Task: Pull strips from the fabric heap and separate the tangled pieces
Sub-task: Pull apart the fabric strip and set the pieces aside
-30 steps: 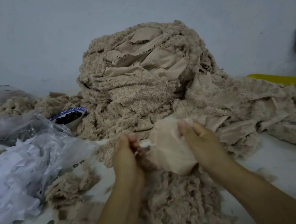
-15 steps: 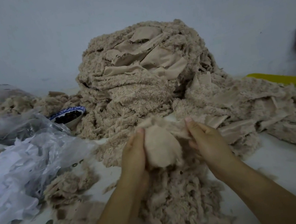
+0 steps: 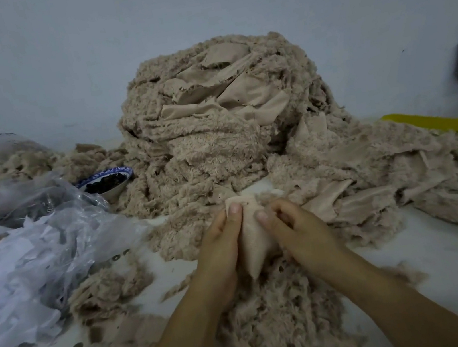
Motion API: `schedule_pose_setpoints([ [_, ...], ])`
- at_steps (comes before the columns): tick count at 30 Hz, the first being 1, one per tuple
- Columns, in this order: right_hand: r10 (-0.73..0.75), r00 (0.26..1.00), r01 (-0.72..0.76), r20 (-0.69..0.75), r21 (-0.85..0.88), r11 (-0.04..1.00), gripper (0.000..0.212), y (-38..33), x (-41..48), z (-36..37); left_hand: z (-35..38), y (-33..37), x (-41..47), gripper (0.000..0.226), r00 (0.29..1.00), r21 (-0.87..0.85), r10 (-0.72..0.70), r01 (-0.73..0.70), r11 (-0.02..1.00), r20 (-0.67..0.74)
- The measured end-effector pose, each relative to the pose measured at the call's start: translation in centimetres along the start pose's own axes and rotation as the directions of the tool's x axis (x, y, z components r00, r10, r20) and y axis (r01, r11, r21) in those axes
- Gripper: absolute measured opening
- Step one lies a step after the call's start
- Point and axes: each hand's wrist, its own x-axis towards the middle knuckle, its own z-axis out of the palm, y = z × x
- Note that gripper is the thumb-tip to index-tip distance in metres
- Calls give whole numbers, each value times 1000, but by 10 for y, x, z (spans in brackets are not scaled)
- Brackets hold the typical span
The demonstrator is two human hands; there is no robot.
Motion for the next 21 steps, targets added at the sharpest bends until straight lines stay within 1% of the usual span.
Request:
schedule_pose_setpoints([
  [1,-23,999,22,-26,-37,999,27,0,0,-1,1,0,0,31,1000,2,5,-5,1000,-29],
  [2,-35,997,31,-67,-60,998,31,0,1,-4,1,1,1,30,995,-26,3,-5,1000,-99],
  [4,-22,988,14,-154,-51,999,35,-1,2,-11,-6,5,5,30,964,-148,-46,7,989,-261],
  [5,-8,983,2,-183,-34,999,37,-2,3,-15,-12,8,8,31,949,-201,-73,11,980,-305],
  [6,4,980,-9,-199,-20,1000,39,-2,4,-18,-18,10,9,33,942,-237,-91,13,971,-322],
  [8,42,980,-42,-194,4,999,43,-1,4,-22,-24,13,8,33,943,-304,-130,33,952,-307],
  [10,107,982,-110,-154,-12,994,47,4,4,-21,-21,15,6,30,959,-372,-168,73,925,-228],
  [11,114,984,-123,-138,-55,991,46,7,4,-20,-18,15,5,31,969,-394,-176,96,914,-171],
  [12,86,988,-103,-130,-127,987,40,10,5,-19,-15,16,2,31,978,-403,-177,118,908,-113],
  [13,46,993,-69,-111,-216,974,29,12,6,-19,-13,17,0,29,983,-394,-171,134,909,-60],
  [14,7,997,-29,-71,-308,951,29,12,6,-19,-12,19,-2,26,985,-373,-170,155,915,-8],
  [15,-30,999,21,-17,-380,925,44,13,6,-18,-11,21,-5,22,982,-343,-182,190,920,53],
  [16,-61,997,75,47,-406,911,58,14,6,-16,-9,23,-8,25,968,-315,-217,245,917,122],
  [17,-80,991,118,109,-418,901,66,14,6,-12,-8,25,-11,32,944,-294,-264,314,903,198],
  [18,-104,982,160,155,-409,898,68,14,5,-8,-7,25,-14,38,916,-282,-301,373,884,266],
  [19,-124,977,183,171,-394,901,63,15,5,-5,-6,25,-16,40,896,-268,-320,405,874,308],
  [20,-143,978,191,152,-373,908,50,16,5,-4,-5,26,-18,40,888,-252,-323,412,876,327],
  [21,-151,983,178,102,-367,913,29,17,5,-5,-6,25,-18,40,895,-240,-316,397,886,315],
])
